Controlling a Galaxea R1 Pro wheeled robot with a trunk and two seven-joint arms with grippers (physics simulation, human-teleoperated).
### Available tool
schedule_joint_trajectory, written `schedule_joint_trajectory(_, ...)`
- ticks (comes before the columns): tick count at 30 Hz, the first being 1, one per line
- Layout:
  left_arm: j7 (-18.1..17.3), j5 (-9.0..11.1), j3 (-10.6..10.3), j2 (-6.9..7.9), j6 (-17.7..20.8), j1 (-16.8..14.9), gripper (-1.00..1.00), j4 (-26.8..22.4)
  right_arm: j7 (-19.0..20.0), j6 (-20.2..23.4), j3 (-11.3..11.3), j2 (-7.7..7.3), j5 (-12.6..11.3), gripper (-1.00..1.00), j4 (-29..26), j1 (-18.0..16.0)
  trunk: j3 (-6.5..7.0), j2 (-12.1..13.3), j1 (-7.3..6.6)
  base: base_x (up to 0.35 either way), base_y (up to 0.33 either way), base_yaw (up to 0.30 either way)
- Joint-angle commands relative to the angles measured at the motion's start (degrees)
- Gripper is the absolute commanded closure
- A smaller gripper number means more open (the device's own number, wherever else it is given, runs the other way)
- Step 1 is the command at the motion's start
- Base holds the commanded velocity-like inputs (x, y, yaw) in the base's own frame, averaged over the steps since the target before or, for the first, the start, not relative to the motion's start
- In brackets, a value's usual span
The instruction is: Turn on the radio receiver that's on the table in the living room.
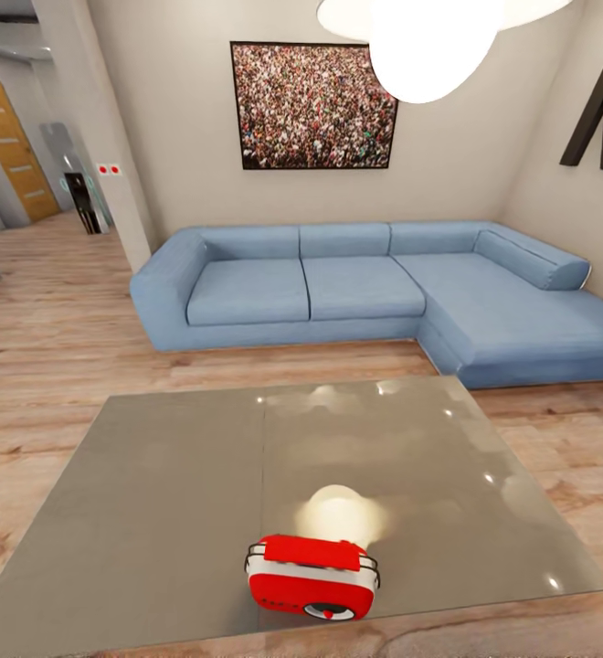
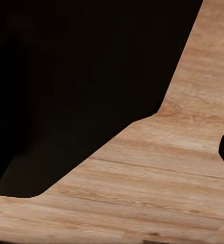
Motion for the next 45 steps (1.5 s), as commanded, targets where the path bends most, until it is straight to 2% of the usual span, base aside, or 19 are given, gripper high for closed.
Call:
schedule_joint_trajectory(1,0.0,0.0,0.0,-0.01,-0.01,0.0,-1.0,0.0,0.0,0.0,-0.02,0.0,0.0,-1.0,0.0,0.0,-0.1,0.0,0.0,0.0,0.0,0.0)
schedule_joint_trajectory(45,0.0,0.0,0.0,0.0,-0.03,0.0,-1.0,0.0,-0.01,0.0,0.01,0.0,0.0,-1.0,0.0,0.0,-4.2,0.0,0.0,0.0,0.0,0.0)
